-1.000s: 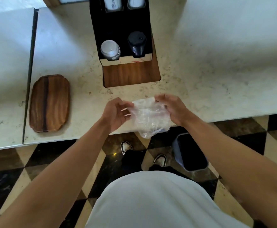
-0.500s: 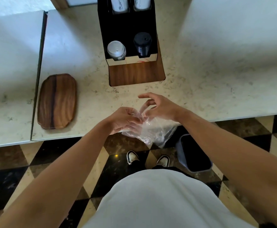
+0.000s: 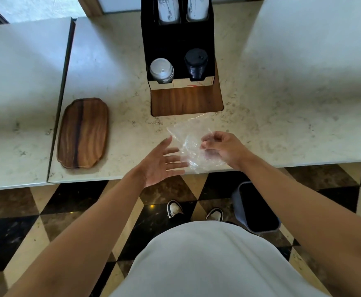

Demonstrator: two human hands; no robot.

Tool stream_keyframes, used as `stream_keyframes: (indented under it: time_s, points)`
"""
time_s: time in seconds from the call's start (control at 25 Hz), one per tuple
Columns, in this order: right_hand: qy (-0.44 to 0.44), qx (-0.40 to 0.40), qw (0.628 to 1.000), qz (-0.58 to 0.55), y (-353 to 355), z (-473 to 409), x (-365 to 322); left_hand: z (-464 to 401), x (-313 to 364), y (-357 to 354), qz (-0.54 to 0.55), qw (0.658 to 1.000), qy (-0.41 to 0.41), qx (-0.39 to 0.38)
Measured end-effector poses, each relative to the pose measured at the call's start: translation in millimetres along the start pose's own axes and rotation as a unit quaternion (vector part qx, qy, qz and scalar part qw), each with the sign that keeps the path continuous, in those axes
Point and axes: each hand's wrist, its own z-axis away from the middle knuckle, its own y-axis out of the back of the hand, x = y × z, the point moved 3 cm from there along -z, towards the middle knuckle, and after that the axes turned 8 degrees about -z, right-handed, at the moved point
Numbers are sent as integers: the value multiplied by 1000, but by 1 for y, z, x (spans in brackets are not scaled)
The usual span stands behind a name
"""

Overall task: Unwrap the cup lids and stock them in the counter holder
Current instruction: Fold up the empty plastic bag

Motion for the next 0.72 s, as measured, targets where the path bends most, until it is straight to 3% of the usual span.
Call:
stream_keyframes:
  time_s: [0.08, 0.32, 0.48, 0.72]
  points:
    - [8, 17, 1000, -14, -1, 1, 6, -1, -4, -9, -9, 1000, -13, -6]
    - [9, 21, 1000, -8, 0, 8, 13, -8, 3, -16, -53, 992, -52, 100]
    - [10, -21, 1000, 19, 8, 9, 18, -5, 5, -12, -71, 987, -73, 127]
    - [-2, -97, 981, -169, 16, 10, 19, -3, 10, -10, -2, 989, -102, 105]
